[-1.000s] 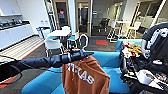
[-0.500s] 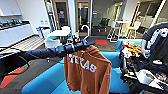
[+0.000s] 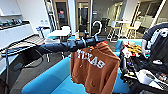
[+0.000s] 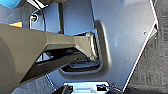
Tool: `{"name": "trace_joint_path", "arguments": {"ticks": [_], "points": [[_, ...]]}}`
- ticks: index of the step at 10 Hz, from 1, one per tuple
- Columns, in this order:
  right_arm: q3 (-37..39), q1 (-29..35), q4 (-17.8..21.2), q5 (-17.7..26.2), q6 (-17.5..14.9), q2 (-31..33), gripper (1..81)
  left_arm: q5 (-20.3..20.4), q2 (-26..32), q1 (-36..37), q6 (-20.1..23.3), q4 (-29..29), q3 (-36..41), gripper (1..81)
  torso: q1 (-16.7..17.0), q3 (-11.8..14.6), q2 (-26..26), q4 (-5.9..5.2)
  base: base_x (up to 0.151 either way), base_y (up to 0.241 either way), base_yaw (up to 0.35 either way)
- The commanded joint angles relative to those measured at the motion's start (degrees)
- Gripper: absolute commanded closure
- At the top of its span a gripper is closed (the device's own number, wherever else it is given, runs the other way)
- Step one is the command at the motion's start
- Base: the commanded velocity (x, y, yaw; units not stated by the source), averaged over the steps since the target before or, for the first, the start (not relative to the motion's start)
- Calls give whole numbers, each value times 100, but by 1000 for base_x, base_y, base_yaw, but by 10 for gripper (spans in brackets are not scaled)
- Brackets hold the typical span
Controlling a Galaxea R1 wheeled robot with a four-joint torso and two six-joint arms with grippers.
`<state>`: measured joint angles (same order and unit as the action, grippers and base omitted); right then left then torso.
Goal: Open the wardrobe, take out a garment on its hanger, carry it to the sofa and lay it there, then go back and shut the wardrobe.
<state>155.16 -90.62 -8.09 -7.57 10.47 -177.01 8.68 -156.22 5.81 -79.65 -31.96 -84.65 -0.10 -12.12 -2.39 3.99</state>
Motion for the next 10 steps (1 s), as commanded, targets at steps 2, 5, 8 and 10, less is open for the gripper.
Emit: {"name": "trace_joint_path", "arguments": {"ticks": [2, 5, 8, 10], "points": [[-75, 119, -26, 335, -54, -109, 10, 319, -1041, 1295, -173, 6, -542, 811, 0, 0, 0, 0, 0, 0, 0], [-75, 110, -43, 335, -54, -109, 10, 222, -1122, 1303, -200, 6, -948, 811, 0, 0, 0, -199, 0, 0, 0], [-75, 119, -61, 335, -54, -109, 10, 213, -1087, 1452, -235, 6, -1080, 811, 0, 0, 0, -788, 0, 0, 0], [-75, 127, -34, 335, -54, -109, 10, 204, -1227, 1470, -244, 6, -1220, 811, 0, 0, 0, -621, 0, 0, 0]]}}
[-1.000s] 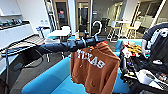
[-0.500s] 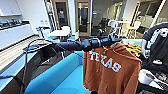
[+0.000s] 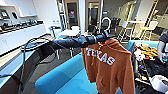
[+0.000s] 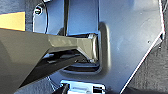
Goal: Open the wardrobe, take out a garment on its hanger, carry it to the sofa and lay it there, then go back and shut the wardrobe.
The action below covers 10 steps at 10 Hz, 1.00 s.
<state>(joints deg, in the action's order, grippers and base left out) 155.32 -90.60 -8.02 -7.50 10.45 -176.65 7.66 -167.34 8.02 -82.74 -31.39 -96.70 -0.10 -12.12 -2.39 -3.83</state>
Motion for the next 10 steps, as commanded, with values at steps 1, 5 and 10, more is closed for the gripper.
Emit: {"name": "trace_joint_path", "arguments": {"ticks": [1, 5, 10], "points": [[-91, 125, -41, 328, -52, -145, 10, 150, -221, 1250, 65, -68, -86, 811, 0, 0, 0, 9, 0, 0, 0], [-91, 125, -33, 328, -52, -145, 10, -115, -863, 1197, 65, -139, -781, 811, 0, 0, 2, -72, 0, 0, 0], [-82, 107, -33, 319, -34, -153, 10, -388, -1469, 1005, 74, -438, -1159, 811, 0, 0, 2, -72, 0, 0, 0]]}}
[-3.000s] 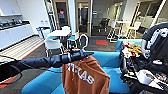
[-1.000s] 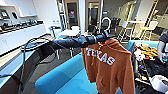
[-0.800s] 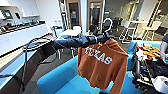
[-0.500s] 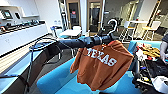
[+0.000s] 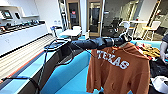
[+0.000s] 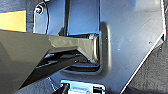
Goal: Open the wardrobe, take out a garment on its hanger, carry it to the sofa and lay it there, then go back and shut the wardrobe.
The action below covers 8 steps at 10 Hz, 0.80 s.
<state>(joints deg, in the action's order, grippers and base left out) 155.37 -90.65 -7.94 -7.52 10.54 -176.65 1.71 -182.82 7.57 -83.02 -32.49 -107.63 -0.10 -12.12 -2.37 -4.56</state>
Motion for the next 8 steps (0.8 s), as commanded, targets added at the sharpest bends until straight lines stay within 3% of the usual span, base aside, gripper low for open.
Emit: {"name": "trace_joint_path", "arguments": {"ticks": [1, 8], "points": [[-87, 112, -41, 321, -44, -153, 10, 76, 88, 830, 102, -511, -134, 811, 0, 0, 0, 0, 0, 0, 0], [-87, 95, -41, 313, -44, -153, 10, -530, -218, 188, 137, -1311, -1136, 811, -2, -2, 0, 0, 0, 0, 0]]}}
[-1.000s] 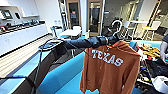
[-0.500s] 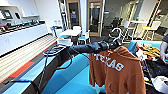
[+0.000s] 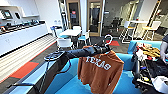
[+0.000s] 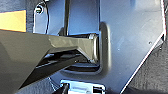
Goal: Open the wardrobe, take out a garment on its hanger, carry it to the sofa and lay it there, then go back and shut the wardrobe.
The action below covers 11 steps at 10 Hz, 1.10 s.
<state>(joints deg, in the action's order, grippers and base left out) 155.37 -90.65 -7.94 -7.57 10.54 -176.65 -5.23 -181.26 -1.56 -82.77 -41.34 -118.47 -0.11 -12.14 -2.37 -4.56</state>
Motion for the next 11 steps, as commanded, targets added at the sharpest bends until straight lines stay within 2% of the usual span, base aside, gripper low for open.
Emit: {"name": "trace_joint_path", "arguments": {"ticks": [1, 3, 5, 8, 11], "points": [[-87, 86, -41, 318, -44, -153, 10, 31, -374, 952, 112, -603, -282, 811, 0, 0, 0, 0, 0, 0, 0], [-87, 86, -41, 318, -44, -153, 10, -4, -374, 732, 112, -848, -633, 811, 2, 0, 0, 0, 0, 0, 0], [-87, 78, -50, 318, -44, -153, 10, -241, -374, 661, 112, -1024, -861, 811, 0, 0, 0, 0, 0, 0, 0], [-87, 68, -41, 309, -35, -145, 10, -259, -374, 529, 121, -1219, -1513, 811, 0, 0, 0, 0, 0, 0, 0], [-87, 51, -33, 203, -26, -145, 10, -584, -374, 258, 139, -1587, -1565, 811, 0, 0, 0, 0, 0, 0, 0]]}}
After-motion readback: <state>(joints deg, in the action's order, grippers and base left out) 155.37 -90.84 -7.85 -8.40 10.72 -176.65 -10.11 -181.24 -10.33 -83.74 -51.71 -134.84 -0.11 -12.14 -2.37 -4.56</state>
